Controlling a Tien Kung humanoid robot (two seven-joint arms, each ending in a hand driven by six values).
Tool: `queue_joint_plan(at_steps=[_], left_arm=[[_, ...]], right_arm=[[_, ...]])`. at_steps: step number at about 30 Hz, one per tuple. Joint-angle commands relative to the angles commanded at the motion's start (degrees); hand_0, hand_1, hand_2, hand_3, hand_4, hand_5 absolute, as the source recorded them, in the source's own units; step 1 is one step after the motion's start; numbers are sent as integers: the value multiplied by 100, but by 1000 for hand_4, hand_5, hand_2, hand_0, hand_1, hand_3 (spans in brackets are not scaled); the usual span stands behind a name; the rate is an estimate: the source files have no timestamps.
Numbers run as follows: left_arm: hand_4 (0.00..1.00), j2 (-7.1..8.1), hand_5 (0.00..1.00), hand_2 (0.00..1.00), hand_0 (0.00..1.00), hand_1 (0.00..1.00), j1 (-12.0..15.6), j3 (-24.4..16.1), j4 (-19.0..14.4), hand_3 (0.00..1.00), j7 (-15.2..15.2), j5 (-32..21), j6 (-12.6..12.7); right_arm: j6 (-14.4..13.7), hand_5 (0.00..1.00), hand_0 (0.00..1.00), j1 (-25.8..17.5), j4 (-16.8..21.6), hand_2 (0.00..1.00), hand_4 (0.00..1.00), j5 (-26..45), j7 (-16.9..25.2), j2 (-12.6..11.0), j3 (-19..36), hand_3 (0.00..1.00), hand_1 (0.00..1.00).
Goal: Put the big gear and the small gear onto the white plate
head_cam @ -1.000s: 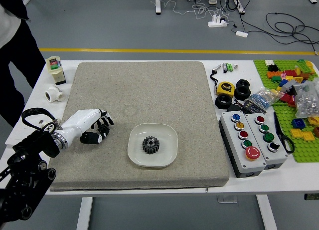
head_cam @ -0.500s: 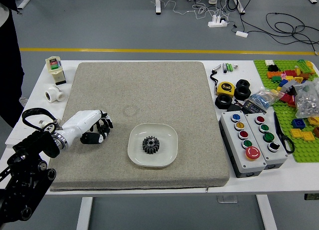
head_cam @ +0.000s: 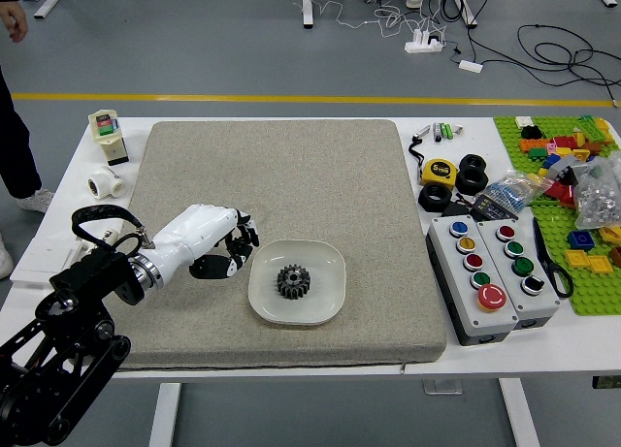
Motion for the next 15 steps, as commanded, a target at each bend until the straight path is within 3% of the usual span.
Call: queue_joint_plan(at_steps=[6,12,13,15], left_arm=[[85,30,2,414,293,343,-97,446,-230,505,66,0,125],[74,-16,2,446,306,360,-235,837,-173,517,80,0,28],[288,-20,2,509,335,419,-245,862,-158,569,79,0,37],[288,-59,2,509,335,419,-293,946,-91,569,109,0,25]], right_arm=[[-6,676,599,14,0,694,755,13,4,-4,-6,559,607],[-11,676,599,28,0,694,755,10,2,-8,-15,559,607],[-11,676,599,29,0,694,755,10,2,-8,-16,559,607],[-11,676,599,36,0,694,755,12,3,-10,-24,559,607]])
